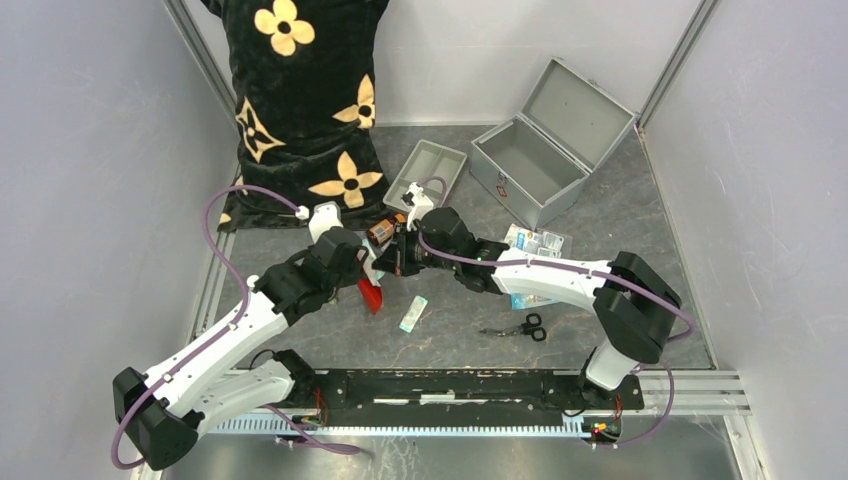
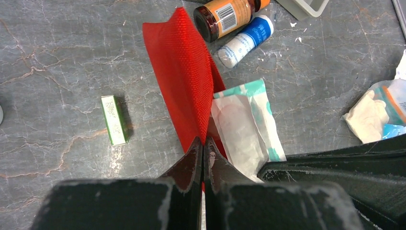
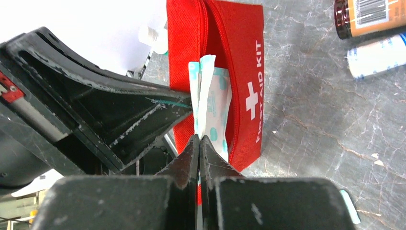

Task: Organize the medicine kit
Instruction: Place the medical item at the medicine pouch.

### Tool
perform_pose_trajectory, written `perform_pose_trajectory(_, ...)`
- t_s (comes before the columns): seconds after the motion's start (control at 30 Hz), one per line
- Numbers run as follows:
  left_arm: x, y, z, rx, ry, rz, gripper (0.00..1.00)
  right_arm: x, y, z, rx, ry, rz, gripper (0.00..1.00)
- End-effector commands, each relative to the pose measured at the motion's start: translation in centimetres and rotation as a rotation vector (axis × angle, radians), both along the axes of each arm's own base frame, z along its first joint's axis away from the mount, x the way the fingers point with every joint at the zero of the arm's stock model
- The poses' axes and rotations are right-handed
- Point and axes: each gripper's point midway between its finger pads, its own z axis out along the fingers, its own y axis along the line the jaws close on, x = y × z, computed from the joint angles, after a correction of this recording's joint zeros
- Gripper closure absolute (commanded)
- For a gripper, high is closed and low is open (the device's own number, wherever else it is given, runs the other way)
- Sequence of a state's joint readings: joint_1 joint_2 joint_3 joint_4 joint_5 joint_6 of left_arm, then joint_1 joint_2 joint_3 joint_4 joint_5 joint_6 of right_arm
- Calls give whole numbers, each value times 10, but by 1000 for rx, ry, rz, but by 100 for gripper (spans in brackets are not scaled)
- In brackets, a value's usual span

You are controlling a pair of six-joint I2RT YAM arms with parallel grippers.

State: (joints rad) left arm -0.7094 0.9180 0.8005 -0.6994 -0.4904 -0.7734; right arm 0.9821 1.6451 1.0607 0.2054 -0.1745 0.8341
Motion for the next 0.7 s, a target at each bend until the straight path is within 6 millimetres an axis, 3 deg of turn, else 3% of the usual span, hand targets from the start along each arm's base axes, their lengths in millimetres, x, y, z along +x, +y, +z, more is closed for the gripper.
perform_pose_trajectory(0.0, 4, -6, 6, -54, -30, 16, 98, 10, 12, 17, 14, -51, -16, 100)
perform_pose_trajectory(0.37, 4, -6, 5, -53, -28, 16, 98, 15, 16, -1, -101, -77, -12, 97)
perform_pose_trajectory(0.67, 4, -5, 5, -48, -29, 15, 98, 14, 17, 6, -101, -108, -1, 77)
